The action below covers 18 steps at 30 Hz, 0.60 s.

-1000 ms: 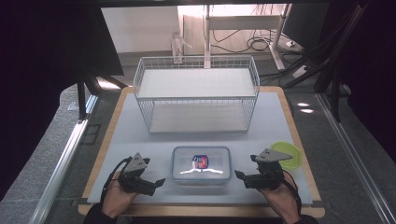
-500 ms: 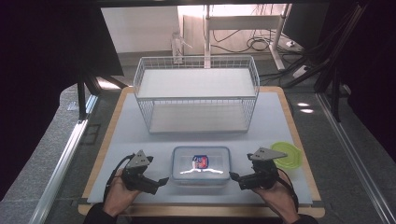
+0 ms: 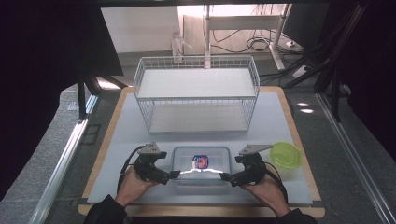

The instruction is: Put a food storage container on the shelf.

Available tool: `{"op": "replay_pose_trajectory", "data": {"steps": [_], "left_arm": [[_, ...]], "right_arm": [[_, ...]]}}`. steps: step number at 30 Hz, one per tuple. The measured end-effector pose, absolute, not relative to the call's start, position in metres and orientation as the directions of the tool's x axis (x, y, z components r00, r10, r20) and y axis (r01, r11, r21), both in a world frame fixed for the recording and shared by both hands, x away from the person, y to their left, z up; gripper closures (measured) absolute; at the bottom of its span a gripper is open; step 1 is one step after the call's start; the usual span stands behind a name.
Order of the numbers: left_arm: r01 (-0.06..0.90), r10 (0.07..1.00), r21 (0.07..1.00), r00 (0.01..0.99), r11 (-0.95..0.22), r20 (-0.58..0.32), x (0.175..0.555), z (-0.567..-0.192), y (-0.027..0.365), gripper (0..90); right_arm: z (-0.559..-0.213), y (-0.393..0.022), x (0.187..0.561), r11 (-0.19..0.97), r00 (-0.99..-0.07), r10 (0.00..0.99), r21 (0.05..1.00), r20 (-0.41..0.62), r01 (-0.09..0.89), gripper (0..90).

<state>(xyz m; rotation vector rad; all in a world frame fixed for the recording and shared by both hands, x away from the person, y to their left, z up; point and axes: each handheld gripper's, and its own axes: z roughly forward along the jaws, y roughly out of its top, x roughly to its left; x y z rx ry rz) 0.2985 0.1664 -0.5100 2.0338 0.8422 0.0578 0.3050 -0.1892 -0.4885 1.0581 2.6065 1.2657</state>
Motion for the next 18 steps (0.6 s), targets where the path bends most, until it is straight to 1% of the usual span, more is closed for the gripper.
{"op": "replay_pose_trajectory", "data": {"steps": [1, 2, 3, 7, 9, 11, 14, 16, 17, 18], "left_arm": [[0.543, 0.573, 0.758, 0.77, -0.361, -0.279, 0.301, -0.51, 0.166, 1.0], [0.56, 0.561, 0.747, 0.769, -0.359, -0.306, 0.304, -0.512, 0.164, 0.0], [0.564, 0.553, 0.744, 0.77, -0.358, -0.318, 0.306, -0.513, 0.164, 0.0], [0.588, 0.496, 0.735, 0.775, -0.338, -0.391, 0.311, -0.521, 0.16, 0.0], [0.599, 0.488, 0.734, 0.768, -0.32, -0.414, 0.311, -0.524, 0.16, 0.0], [0.614, 0.48, 0.726, 0.76, -0.309, -0.438, 0.312, -0.526, 0.161, 0.0], [0.622, 0.489, 0.717, 0.754, -0.316, -0.439, 0.307, -0.525, 0.16, 0.0], [0.614, 0.501, 0.718, 0.757, -0.328, -0.419, 0.302, -0.522, 0.159, 1.4], [0.608, 0.509, 0.718, 0.76, -0.339, -0.403, 0.297, -0.519, 0.159, 3.4], [0.608, 0.509, 0.718, 0.76, -0.339, -0.403, 0.297, -0.519, 0.159, 4.4]], "right_arm": [[-0.49, -0.189, 0.306, 0.427, -0.76, 0.604, 0.707, 0.241, 0.563, 3.6], [-0.494, -0.187, 0.311, 0.413, -0.756, 0.588, 0.696, 0.289, 0.587, 3.1], [-0.494, -0.187, 0.311, 0.413, -0.756, 0.588, 0.696, 0.289, 0.587, 3.1], [-0.499, -0.182, 0.319, 0.398, -0.741, 0.571, 0.669, 0.355, 0.627, 1.6], [-0.499, -0.182, 0.321, 0.395, -0.738, 0.567, 0.665, 0.366, 0.634, 2.1], [-0.502, -0.183, 0.324, 0.385, -0.725, 0.556, 0.648, 0.406, 0.658, 2.1], [-0.502, -0.183, 0.324, 0.382, -0.717, 0.558, 0.638, 0.417, 0.669, 4.9], [-0.498, -0.184, 0.321, 0.388, -0.717, 0.565, 0.636, 0.408, 0.667, 8.2], [-0.496, -0.185, 0.317, 0.39, -0.715, 0.571, 0.634, 0.403, 0.668, 11.7], [-0.496, -0.185, 0.317, 0.39, -0.715, 0.571, 0.634, 0.403, 0.668, 11.7]]}}
